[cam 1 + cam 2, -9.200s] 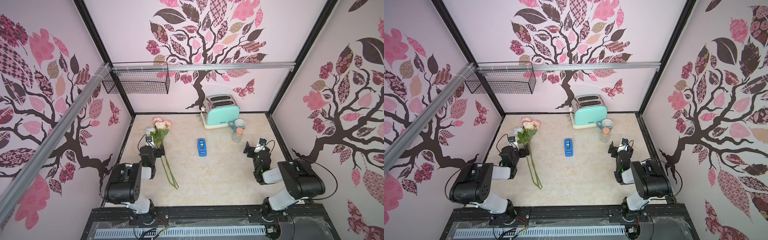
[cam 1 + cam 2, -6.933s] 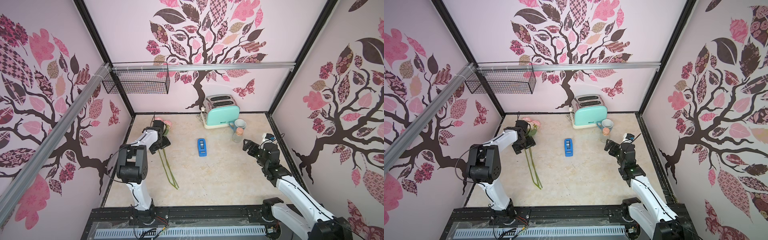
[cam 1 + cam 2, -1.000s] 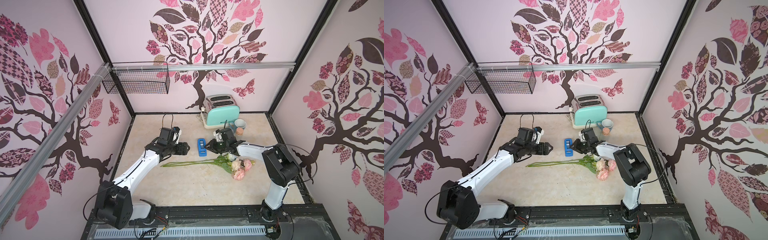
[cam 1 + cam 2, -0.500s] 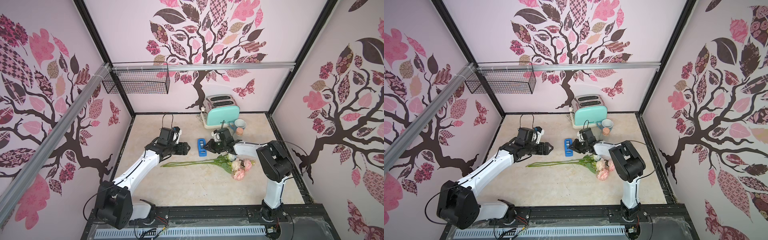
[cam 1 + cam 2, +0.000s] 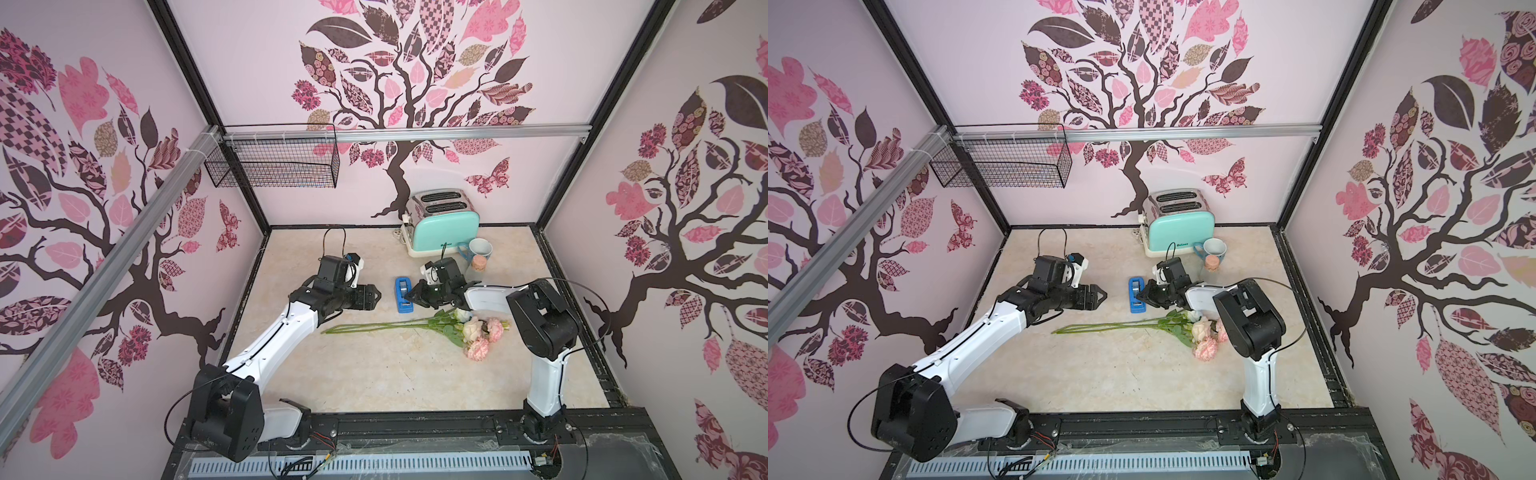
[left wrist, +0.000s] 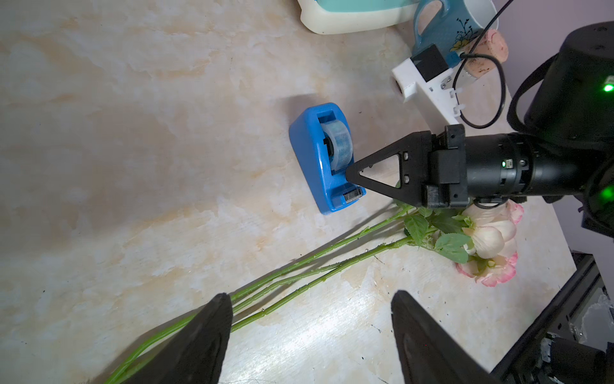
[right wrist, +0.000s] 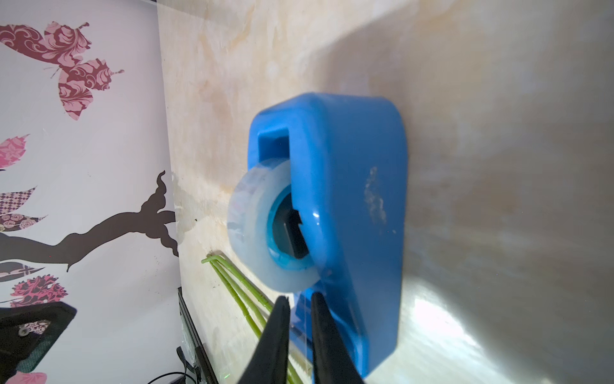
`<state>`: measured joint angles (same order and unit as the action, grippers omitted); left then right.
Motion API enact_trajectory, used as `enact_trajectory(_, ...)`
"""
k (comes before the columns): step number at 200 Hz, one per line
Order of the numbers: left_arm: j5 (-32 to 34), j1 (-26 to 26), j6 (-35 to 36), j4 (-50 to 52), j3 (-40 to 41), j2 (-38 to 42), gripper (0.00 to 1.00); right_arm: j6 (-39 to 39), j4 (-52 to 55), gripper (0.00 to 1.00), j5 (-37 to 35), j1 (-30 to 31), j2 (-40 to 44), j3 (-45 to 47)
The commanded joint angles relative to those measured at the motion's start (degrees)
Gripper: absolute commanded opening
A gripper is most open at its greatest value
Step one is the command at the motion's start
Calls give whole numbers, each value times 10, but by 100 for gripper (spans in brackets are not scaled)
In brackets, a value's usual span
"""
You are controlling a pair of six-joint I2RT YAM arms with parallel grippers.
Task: Wrap bouquets with tape
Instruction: Pull the tape from the tape cutter.
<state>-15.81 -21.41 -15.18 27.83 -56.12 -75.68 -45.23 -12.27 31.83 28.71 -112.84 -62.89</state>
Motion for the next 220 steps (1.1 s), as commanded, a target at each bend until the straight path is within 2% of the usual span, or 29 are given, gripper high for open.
enact_trajectory(1, -5, 1, 2, -11, 16, 10, 79, 1, 12, 17, 18, 5, -28, -9)
enact_trajectory(110, 4, 1, 1, -21, 25, 17, 77, -10, -17, 12, 65, 5, -22, -6)
enact_trajectory(175, 6, 1, 2, -23, 26, 19, 77, -22, -7, 8, 46, 5, -12, 6)
enact_trajectory(220, 5, 1, 2, -26, 28, 19, 78, -46, -40, 0, 62, 4, -1, 21)
